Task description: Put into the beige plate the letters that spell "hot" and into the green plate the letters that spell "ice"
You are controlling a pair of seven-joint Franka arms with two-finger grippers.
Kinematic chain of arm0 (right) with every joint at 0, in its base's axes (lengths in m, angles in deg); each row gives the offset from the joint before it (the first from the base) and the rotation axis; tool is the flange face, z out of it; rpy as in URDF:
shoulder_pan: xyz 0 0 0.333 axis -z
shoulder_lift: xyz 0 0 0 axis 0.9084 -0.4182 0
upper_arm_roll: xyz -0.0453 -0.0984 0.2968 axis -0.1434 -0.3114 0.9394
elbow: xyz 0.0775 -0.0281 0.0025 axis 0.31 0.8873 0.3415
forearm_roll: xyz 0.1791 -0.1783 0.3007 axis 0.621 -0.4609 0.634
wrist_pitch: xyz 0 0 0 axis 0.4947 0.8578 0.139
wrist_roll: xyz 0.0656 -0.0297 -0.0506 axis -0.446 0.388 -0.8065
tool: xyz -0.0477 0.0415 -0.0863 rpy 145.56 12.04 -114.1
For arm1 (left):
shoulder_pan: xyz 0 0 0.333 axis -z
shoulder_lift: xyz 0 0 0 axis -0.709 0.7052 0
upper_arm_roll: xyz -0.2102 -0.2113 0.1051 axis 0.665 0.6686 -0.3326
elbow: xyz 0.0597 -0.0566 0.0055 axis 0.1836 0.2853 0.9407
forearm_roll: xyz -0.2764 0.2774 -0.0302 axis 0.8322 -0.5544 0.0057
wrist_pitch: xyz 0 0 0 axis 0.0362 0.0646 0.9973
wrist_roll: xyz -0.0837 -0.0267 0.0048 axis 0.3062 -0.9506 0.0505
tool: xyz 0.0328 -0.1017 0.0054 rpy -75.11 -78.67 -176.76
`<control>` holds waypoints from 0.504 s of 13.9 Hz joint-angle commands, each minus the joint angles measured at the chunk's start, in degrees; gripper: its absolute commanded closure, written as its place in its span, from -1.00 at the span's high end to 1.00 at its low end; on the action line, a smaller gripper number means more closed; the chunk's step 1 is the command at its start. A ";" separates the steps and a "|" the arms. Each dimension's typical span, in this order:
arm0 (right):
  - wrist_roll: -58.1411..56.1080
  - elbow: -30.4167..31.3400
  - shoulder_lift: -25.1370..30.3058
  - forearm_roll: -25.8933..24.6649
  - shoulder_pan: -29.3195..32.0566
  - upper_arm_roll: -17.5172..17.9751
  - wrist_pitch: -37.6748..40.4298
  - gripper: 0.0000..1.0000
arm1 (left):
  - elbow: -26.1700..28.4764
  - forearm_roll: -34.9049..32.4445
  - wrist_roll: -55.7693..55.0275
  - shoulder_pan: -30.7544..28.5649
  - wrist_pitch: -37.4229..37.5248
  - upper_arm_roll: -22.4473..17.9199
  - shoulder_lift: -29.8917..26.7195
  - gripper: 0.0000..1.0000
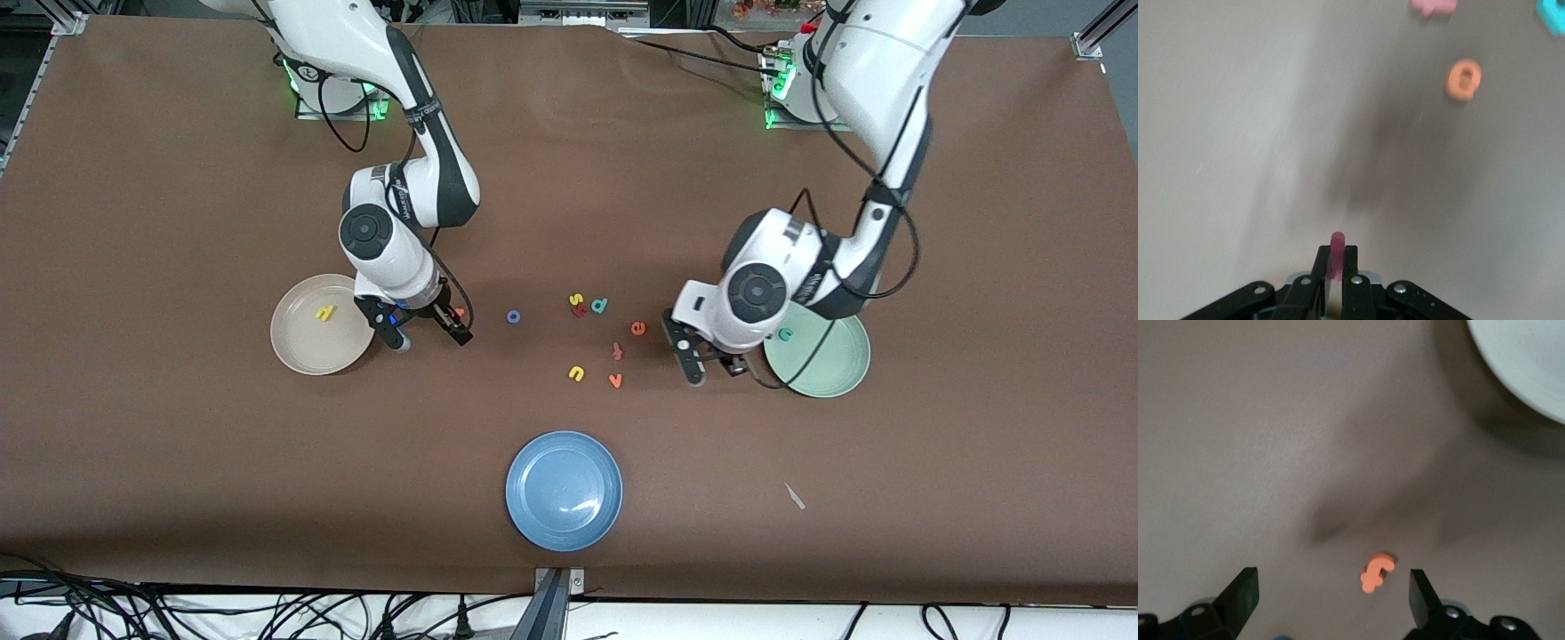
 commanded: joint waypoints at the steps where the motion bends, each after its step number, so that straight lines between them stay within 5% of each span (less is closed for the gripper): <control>1: 0.13 3.10 -0.29 1.45 -0.12 0.97 -5.06 1.00 | 0.99 -1.61 3.03 -5.56 6.04 0.48 -2.38 -1.00; 7: 0.31 4.96 -0.12 3.12 -0.38 1.24 -5.43 1.00 | 1.17 -1.70 11.63 -14.45 6.16 0.39 -1.16 -1.00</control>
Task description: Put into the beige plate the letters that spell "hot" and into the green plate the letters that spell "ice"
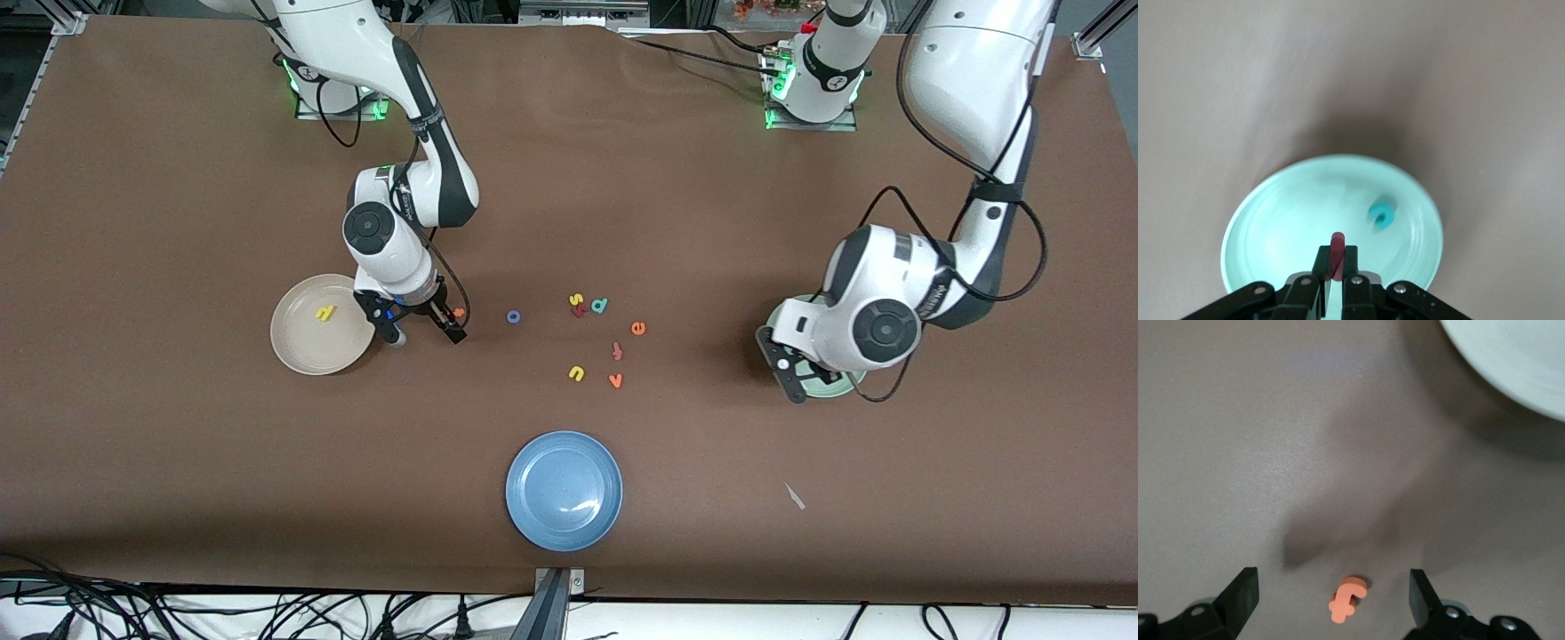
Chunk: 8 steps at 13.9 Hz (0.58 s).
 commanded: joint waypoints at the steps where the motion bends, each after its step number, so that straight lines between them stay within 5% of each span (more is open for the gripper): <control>1: 0.36 1.04 0.31 1.48 -0.40 0.11 -1.15 1.00 | 0.67 -1.40 3.84 -3.31 -0.52 0.71 1.09 -1.00; 2: 0.45 0.95 0.13 2.27 -0.40 0.81 -1.24 1.00 | 0.67 -1.31 3.85 -3.58 -0.78 0.71 1.26 -0.70; 4: 0.54 1.04 0.13 3.33 -0.40 1.70 -1.50 0.99 | 0.58 -0.87 4.29 -3.59 -0.70 0.97 1.36 0.99; 8: 1.77 1.22 -0.05 3.33 -0.40 1.78 -1.42 0.99 | 0.23 1.84 -1.30 -2.53 0.09 3.25 0.13 1.00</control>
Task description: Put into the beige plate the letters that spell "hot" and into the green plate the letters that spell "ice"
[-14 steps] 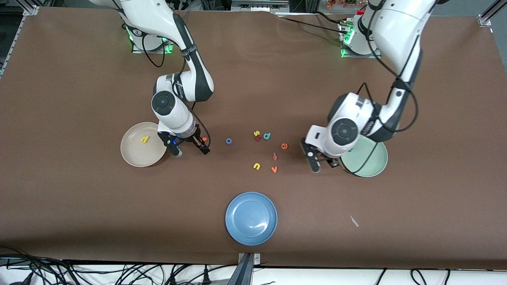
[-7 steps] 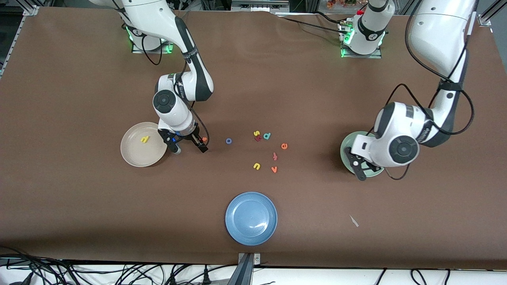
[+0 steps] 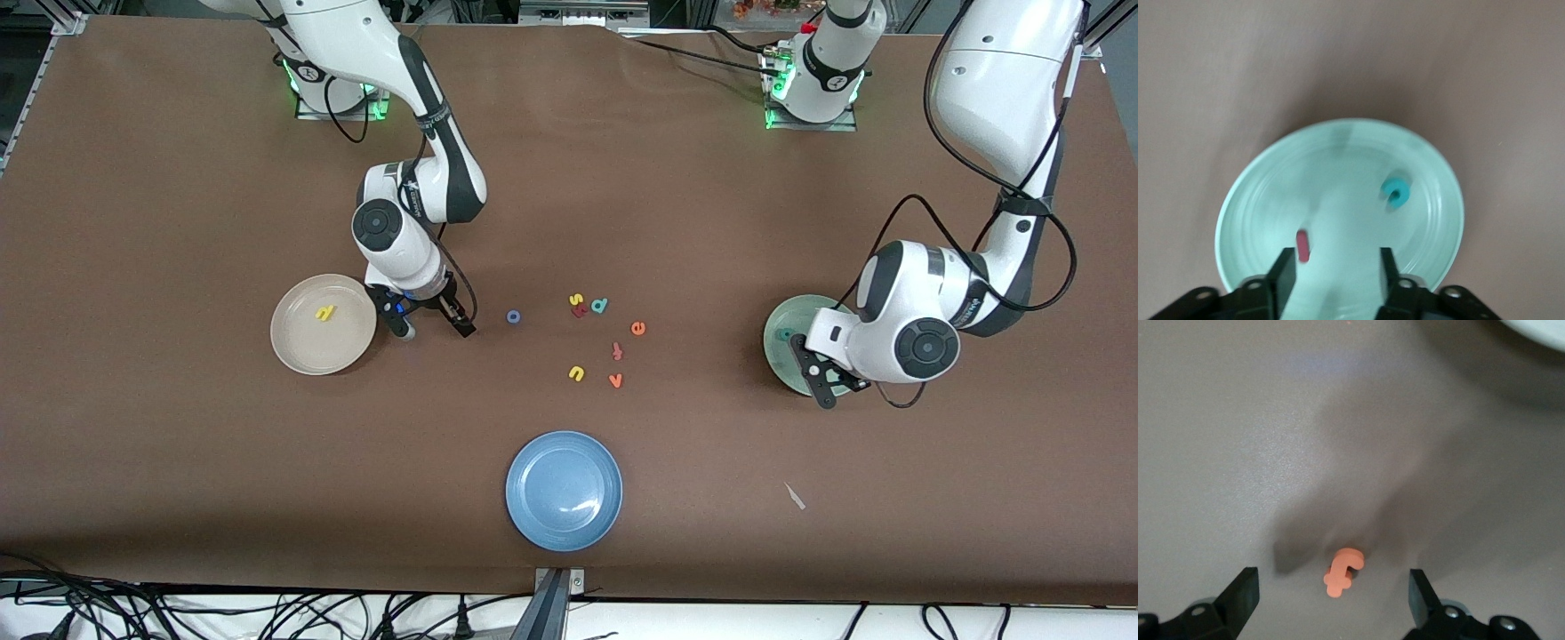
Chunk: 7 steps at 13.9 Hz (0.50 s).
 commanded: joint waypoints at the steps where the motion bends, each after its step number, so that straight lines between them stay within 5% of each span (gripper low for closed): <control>1: 0.62 0.95 -0.04 1.35 -0.32 0.18 -1.10 0.98 | 0.03 3.62 -7.25 0.74 0.85 2.00 -1.65 1.00; 7: 0.62 1.30 -0.39 1.43 -0.32 0.79 -1.36 0.65 | -0.41 4.35 -37.20 3.36 0.76 10.27 -1.39 1.00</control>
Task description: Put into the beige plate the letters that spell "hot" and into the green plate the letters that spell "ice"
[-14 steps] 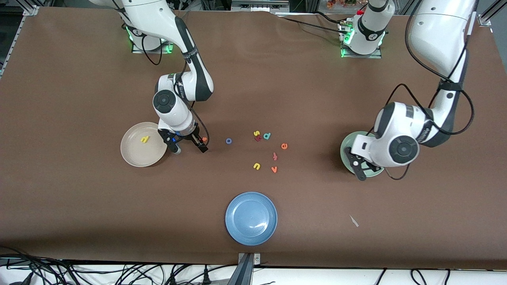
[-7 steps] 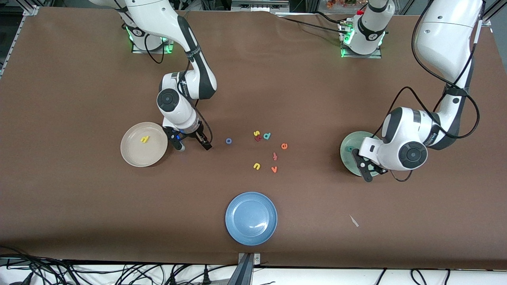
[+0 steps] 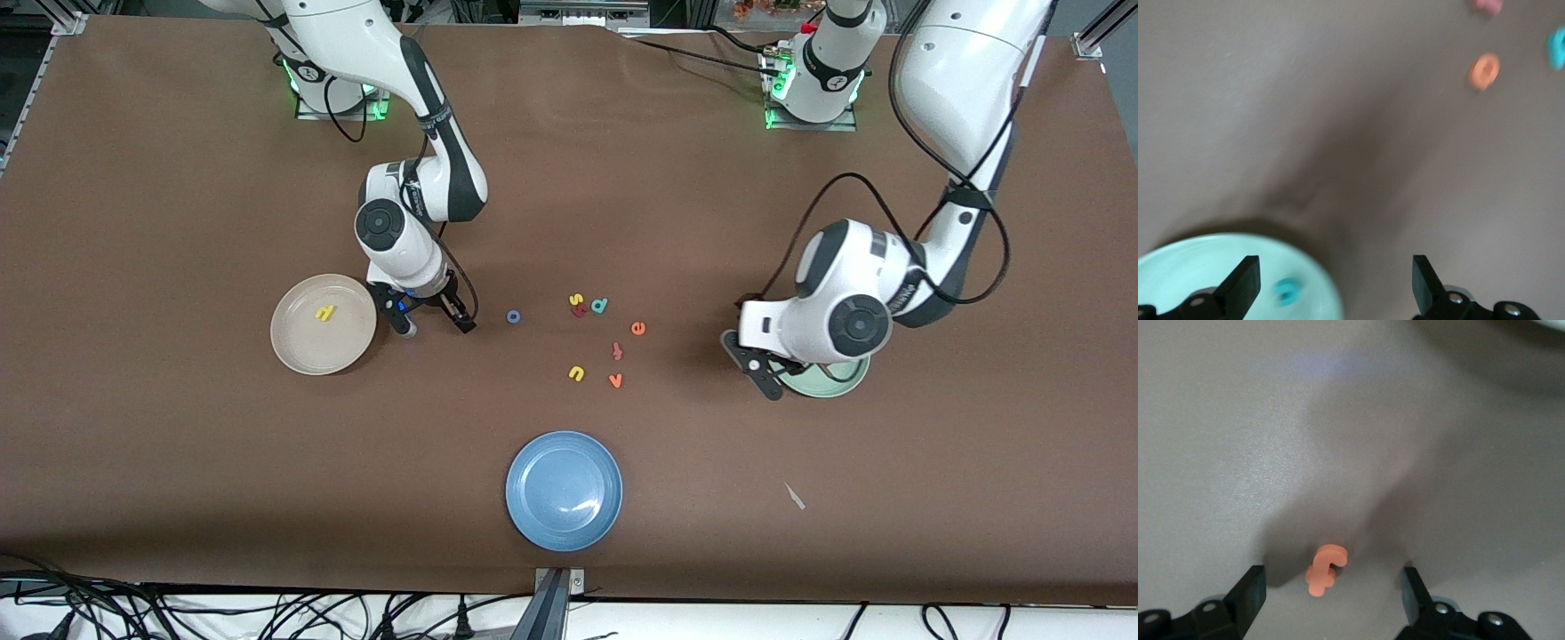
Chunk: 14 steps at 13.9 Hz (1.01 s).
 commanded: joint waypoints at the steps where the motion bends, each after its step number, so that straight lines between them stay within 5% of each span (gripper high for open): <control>1: 0.32 0.47 -0.14 1.25 -0.32 0.16 -1.20 0.48 | -0.46 0.43 -13.37 3.35 0.38 0.77 -0.38 1.00; 3: -0.03 0.38 -0.14 1.25 -0.23 0.16 -0.85 0.13 | -0.64 0.17 -25.40 7.13 0.20 0.68 0.14 1.00; 9: -0.29 0.03 -0.14 1.25 -0.15 0.16 -0.67 -0.29 | -0.38 0.16 -48.13 13.12 -10.59 0.51 3.04 1.00; 10: -0.38 0.03 -0.14 1.25 -0.06 0.16 -0.67 -0.29 | -0.38 0.08 -48.22 13.65 -12.17 0.33 4.00 0.91; 13: -0.47 -0.06 -0.14 1.25 -0.06 0.16 -0.67 -0.39 | -0.46 -2.90 -48.05 13.92 -14.90 0.24 5.86 0.10; 14: -0.47 -0.06 -0.14 1.25 -0.06 0.16 -0.67 -0.45 | -0.46 -3.26 -48.14 13.92 -15.61 0.24 6.56 0.08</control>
